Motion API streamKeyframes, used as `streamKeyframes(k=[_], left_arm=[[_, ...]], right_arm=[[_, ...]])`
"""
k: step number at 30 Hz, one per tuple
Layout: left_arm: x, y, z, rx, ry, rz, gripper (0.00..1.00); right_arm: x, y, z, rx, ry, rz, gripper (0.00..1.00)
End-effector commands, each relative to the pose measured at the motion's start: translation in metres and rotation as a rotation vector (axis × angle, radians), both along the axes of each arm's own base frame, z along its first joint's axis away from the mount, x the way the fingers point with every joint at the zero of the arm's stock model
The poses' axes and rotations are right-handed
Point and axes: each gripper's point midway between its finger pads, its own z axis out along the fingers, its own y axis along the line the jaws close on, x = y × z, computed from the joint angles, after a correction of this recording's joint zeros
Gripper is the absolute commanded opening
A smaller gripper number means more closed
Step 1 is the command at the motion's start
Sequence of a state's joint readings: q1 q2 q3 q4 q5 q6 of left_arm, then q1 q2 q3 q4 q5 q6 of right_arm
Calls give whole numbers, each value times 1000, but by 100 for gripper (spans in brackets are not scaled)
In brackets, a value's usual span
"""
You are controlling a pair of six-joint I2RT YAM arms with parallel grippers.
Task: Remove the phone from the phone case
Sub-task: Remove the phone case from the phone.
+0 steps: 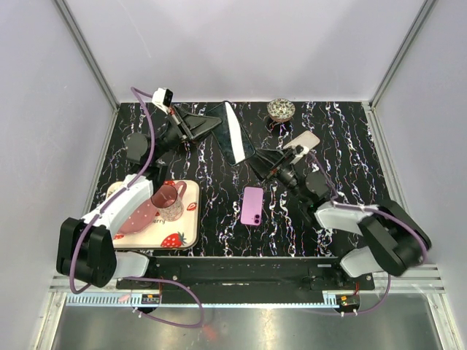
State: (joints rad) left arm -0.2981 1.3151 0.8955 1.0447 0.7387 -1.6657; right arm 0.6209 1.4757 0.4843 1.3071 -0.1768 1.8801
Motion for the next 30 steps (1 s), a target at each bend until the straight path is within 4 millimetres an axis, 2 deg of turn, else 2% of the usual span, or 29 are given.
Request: streamKeyframes(k=[1, 2, 3, 4, 5, 6, 7, 8, 9, 11, 12, 17, 18, 21, 22, 25, 26, 29, 30], left_arm=[[-8, 5, 21, 41, -63, 52, 0], [-7, 5, 18, 57, -68, 63, 0], [-5, 4, 16, 70, -47, 66, 0], [-4, 3, 15, 75, -39, 65, 0], [-2, 3, 13, 83, -35, 63, 0], [0, 1, 10, 89, -22, 56, 0], [0, 1, 10, 86, -19, 50, 0], [0, 1, 9, 81, -13, 46, 0], [3, 1, 8, 79, -10, 48, 0], [4, 0, 8, 78, -7, 47, 0], [7, 0, 7, 79, -2, 51, 0], [8, -1, 8, 83, -2, 47, 0], [9, -2, 6, 91, 7, 47, 0], [11, -2, 0, 108, 22, 54, 0], [11, -3, 0, 110, 26, 55, 0], [12, -3, -3, 113, 30, 55, 0], [13, -2, -2, 110, 29, 58, 0], [14, -3, -4, 110, 32, 55, 0], [16, -3, -5, 111, 33, 59, 0]], right_arm=[[-29, -20, 48, -36, -211, -68, 55], [-25, -19, 34, -122, -189, -98, 62], [-32, -27, 48, -128, -222, -122, 66], [-33, -29, 50, -154, -230, -139, 70], [-31, -30, 42, -221, -228, -165, 77], [-38, -36, 58, -217, -271, -184, 79], [-39, -38, 63, -234, -289, -194, 82], [-39, -36, 59, -296, -307, -196, 85], [-43, -36, 78, -296, -350, -198, 89], [-46, -27, 77, -368, -389, -158, 91], [-46, -23, 87, -376, -411, -144, 92], [-44, -3, 82, -421, -437, -63, 92], [-41, 1, 75, -424, -429, -54, 91], [-39, 5, 74, -409, -433, -42, 78], [-38, 5, 75, -402, -437, -43, 71], [-36, 5, 70, -390, -419, -52, 57], [-36, 4, 67, -383, -403, -51, 47], [-34, 0, 63, -359, -374, -64, 30], [-34, 0, 62, -349, -364, -63, 17]])
